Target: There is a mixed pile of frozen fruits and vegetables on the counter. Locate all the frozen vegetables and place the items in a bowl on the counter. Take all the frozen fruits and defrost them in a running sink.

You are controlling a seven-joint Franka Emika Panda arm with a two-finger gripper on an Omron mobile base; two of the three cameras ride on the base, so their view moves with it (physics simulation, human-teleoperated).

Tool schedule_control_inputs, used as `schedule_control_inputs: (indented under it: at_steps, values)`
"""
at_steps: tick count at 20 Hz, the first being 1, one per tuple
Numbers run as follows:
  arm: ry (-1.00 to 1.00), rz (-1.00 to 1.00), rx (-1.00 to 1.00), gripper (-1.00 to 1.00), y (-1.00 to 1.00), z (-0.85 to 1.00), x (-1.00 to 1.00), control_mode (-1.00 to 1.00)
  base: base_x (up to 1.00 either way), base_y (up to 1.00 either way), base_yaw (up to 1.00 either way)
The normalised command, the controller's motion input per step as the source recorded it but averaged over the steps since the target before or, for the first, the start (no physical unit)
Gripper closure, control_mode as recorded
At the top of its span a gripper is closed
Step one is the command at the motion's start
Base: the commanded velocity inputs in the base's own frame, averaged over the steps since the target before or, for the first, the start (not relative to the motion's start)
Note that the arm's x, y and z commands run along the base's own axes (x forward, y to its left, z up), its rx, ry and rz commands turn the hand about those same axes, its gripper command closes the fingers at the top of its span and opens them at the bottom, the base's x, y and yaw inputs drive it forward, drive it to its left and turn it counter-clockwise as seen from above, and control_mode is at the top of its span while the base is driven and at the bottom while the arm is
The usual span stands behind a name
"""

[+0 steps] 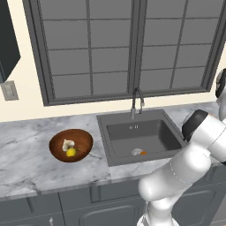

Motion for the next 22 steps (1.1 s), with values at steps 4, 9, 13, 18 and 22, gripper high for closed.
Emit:
schedule_control_inputs:
  at_steps: [4,9,13,18,22]
  values:
    - [0.0,0.0,0.0,-1.0,-0.12,-0.28,0.15,-1.0,0.0,0.0,0.0]
    - [0.05,0.0,0.01,-1.0,-0.1,-0.19,0.35,-1.0,0.0,0.0,0.0]
    - [0.0,0.0,0.01,-1.0,-0.19,-0.17,0.18,-1.0,0.0,0.0,0.0]
    - [0.0,0.0,0.02,-1.0,-0.3,-0.18,0.05,-1.0,0.0,0.0,0.0]
    - [0.0,0.01,0.03,-1.0,-0.22,-0.15,0.21,-1.0,0.0,0.0,0.0]
